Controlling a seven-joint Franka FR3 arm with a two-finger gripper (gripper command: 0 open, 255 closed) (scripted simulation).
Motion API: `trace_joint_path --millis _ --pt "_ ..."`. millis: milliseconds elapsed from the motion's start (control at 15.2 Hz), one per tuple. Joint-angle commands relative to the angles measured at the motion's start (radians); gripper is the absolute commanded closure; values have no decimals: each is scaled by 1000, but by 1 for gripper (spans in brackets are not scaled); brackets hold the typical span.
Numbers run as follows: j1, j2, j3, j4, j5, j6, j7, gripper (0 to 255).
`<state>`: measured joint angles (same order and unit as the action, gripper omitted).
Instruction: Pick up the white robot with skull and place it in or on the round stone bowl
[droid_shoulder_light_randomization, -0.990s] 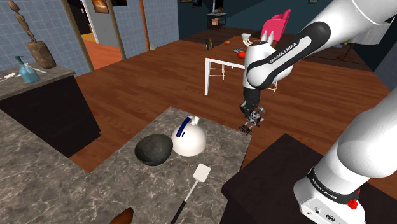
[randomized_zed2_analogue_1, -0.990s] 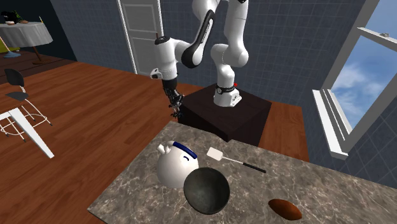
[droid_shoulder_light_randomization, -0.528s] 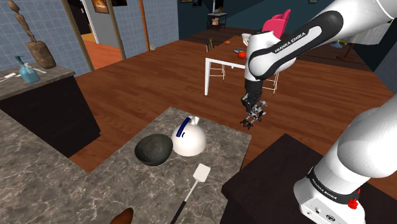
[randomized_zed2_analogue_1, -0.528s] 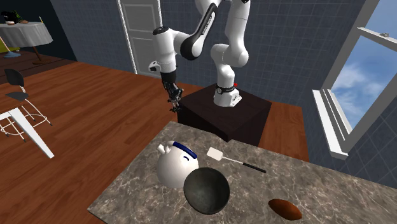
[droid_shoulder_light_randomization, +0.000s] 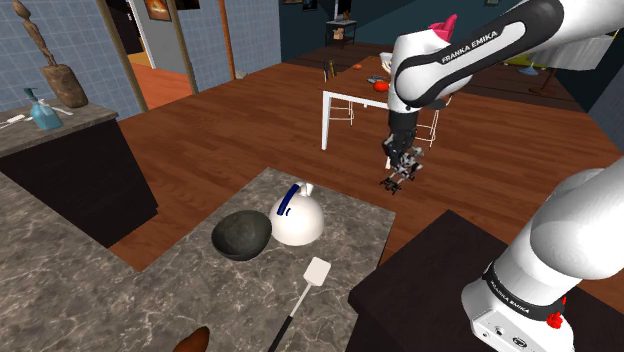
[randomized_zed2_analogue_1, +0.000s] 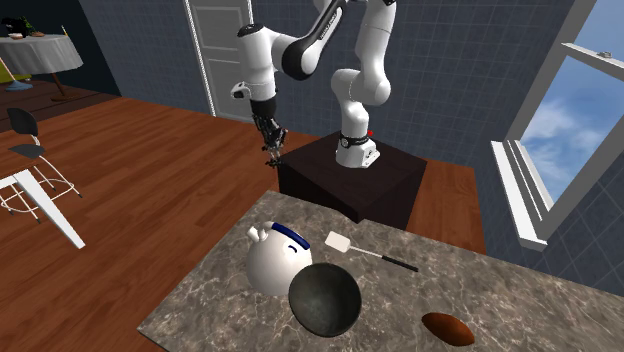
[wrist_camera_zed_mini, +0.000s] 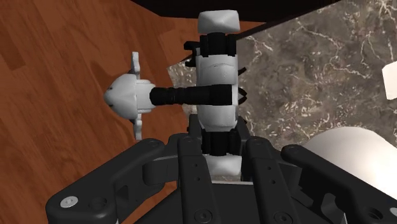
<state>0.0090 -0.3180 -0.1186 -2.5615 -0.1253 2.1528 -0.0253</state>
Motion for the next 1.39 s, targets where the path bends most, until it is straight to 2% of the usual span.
trace_joint_path --millis 0,660,1320 --pt "15 6 18 16 11 -12 23 255" --pt "133 171 165 207 87 -50 236 255" --pt "229 402 271 505 92 -124 436 255"
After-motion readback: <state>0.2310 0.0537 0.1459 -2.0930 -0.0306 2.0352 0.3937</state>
